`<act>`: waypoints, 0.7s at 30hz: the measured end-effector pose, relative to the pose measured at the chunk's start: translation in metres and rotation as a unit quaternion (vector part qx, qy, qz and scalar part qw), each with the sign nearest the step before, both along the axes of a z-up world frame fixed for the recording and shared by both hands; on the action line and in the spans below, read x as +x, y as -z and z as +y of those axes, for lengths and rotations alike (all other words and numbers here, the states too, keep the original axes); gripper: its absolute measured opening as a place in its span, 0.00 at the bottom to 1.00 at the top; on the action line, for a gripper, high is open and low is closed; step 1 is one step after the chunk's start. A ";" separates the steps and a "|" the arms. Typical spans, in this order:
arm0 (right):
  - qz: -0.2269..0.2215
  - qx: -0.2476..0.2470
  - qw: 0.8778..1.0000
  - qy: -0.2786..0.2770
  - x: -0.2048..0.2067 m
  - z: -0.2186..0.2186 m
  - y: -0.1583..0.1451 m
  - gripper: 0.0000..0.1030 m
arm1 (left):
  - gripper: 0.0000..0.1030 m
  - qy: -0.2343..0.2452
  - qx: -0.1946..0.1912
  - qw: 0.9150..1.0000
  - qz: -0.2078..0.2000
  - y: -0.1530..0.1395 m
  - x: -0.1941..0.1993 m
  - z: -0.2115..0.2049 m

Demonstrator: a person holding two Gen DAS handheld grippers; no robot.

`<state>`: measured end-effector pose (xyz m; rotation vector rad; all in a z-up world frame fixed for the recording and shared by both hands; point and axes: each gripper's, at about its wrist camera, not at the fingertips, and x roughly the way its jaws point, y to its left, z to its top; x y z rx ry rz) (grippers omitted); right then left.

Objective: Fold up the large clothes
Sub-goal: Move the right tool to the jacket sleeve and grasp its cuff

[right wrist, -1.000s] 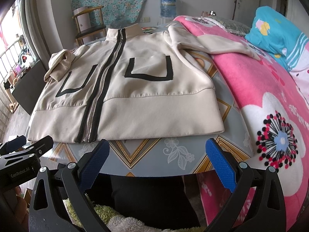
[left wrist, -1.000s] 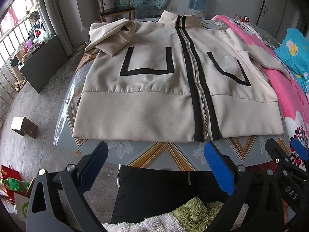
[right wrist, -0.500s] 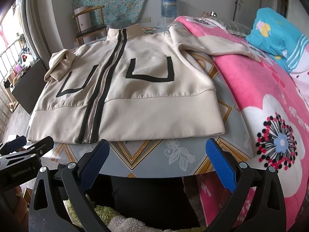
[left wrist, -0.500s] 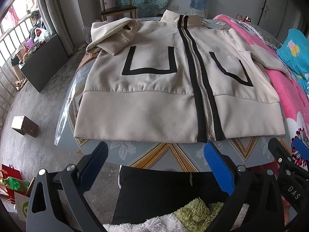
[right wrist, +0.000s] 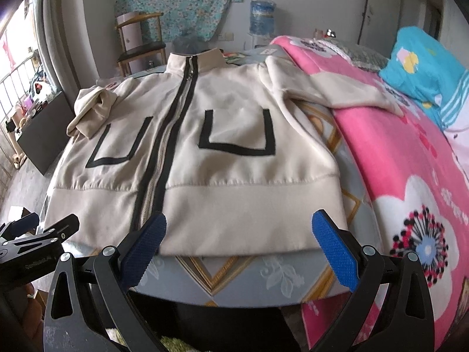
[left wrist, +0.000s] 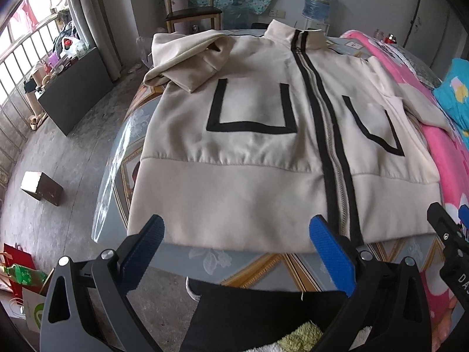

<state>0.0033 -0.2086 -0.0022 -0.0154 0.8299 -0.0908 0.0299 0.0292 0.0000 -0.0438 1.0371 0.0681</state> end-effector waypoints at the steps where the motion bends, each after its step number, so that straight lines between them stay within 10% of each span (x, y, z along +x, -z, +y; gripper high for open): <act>1: -0.001 -0.002 1.000 -0.002 0.003 0.002 -0.001 0.94 | 0.95 -0.002 -0.001 1.000 0.002 0.000 0.003 0.002; 21: 0.004 -0.039 0.998 -0.053 0.095 0.047 -0.016 0.94 | 0.95 -0.025 -0.016 1.000 -0.005 0.015 0.074 0.048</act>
